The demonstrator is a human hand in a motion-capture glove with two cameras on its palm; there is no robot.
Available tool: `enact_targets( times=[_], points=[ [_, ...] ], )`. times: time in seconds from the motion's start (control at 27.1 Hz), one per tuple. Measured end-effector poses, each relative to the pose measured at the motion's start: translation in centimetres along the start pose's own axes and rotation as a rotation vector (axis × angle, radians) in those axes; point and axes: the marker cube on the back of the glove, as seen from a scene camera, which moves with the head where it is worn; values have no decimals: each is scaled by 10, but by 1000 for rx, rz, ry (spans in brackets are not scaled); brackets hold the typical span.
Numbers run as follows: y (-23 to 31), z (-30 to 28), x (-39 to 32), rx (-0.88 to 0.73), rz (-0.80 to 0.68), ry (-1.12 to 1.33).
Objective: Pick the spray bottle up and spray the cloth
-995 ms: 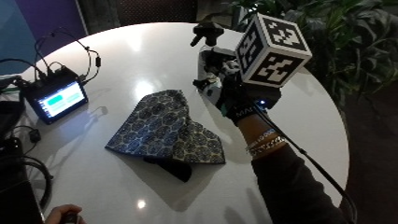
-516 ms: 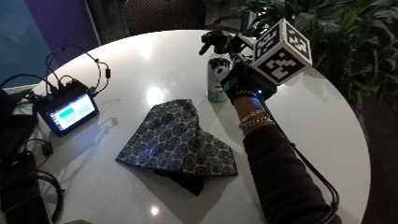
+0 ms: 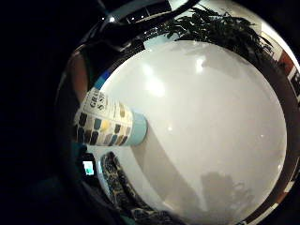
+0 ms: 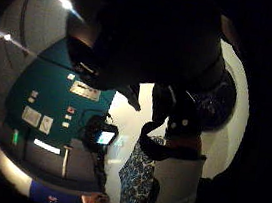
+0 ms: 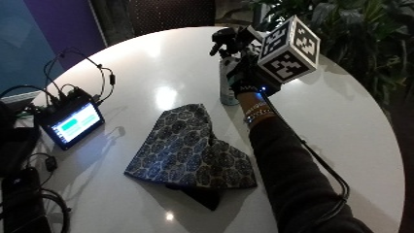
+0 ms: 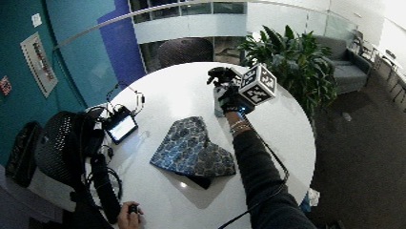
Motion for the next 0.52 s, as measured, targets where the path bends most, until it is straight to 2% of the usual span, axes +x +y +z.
enact_targets(
  times=[0.52],
  points=[
    [-7,14,12,166,-91,-249]
  ],
)
